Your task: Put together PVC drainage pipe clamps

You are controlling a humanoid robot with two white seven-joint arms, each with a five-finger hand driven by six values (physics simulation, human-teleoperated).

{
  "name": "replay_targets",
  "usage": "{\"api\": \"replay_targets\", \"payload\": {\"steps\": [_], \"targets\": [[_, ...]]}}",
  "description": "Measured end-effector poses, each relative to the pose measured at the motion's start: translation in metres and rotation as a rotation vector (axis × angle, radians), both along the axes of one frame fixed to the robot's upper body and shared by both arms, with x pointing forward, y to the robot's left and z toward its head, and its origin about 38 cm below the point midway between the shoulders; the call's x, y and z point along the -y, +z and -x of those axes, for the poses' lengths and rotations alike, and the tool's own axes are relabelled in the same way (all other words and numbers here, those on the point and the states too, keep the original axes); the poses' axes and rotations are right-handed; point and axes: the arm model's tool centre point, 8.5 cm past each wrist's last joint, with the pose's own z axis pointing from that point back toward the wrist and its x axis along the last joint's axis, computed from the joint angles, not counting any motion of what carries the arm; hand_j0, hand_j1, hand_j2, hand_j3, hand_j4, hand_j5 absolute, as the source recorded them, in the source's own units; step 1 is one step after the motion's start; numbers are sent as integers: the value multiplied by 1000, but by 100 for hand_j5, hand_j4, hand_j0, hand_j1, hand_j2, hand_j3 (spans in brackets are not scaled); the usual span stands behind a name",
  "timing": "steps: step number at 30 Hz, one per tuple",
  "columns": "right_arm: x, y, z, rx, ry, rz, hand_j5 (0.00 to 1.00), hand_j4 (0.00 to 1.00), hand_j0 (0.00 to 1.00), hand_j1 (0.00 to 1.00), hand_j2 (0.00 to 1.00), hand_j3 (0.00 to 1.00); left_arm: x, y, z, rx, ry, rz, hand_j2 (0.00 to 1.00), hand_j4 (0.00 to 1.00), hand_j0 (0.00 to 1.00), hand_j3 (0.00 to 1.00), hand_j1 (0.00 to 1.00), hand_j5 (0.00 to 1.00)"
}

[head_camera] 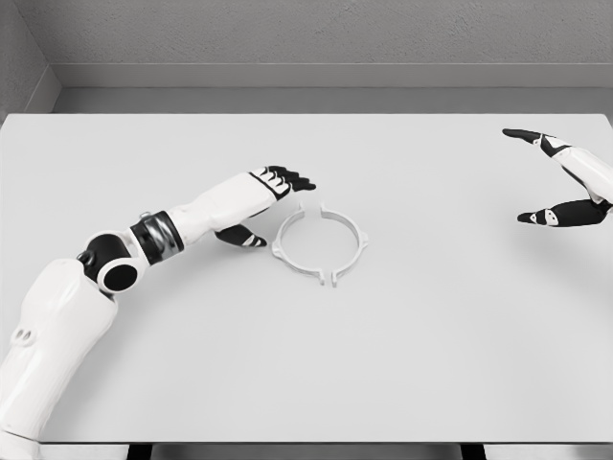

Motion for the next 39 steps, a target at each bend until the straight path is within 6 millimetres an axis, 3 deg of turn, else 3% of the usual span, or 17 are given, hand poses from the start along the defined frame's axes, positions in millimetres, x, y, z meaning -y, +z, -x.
{"api": "replay_targets", "payload": {"steps": [39], "targets": [[2,-3,2,-8,-5,-1,100,100,100,100,100,100,21,6,-2,9,-28,31,100,100,100,100,100,100]]}}
